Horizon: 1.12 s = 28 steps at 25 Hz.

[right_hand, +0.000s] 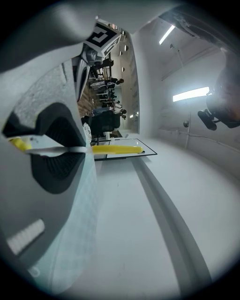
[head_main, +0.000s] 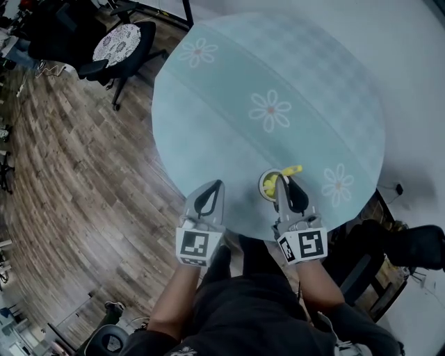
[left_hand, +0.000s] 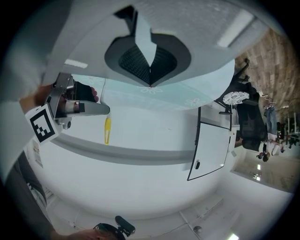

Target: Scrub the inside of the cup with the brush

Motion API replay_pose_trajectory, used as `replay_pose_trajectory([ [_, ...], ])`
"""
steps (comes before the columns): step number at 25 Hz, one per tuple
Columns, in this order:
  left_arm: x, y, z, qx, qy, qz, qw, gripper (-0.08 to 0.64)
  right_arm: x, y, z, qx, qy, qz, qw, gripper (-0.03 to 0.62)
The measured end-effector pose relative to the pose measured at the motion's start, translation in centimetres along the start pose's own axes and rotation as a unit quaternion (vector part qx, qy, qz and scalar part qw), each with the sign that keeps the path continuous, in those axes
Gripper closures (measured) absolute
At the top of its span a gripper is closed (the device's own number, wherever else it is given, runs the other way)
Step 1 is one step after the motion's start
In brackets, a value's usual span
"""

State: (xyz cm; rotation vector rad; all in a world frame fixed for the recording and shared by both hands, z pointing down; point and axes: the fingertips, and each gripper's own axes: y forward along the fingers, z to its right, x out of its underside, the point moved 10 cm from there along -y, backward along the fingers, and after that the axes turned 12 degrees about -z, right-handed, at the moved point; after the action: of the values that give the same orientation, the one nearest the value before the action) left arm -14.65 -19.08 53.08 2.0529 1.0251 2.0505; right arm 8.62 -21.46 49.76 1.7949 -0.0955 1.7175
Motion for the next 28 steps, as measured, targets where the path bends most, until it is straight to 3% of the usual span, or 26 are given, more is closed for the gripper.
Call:
replay_pose_trajectory([
  [28, 0.1, 3.4, 1.8, 0.011, 0.016, -0.023, 0.9996, 0.561, 0.5, 0.7, 4.0, 0.012, -0.014, 0.009, 1.000, 0.554],
])
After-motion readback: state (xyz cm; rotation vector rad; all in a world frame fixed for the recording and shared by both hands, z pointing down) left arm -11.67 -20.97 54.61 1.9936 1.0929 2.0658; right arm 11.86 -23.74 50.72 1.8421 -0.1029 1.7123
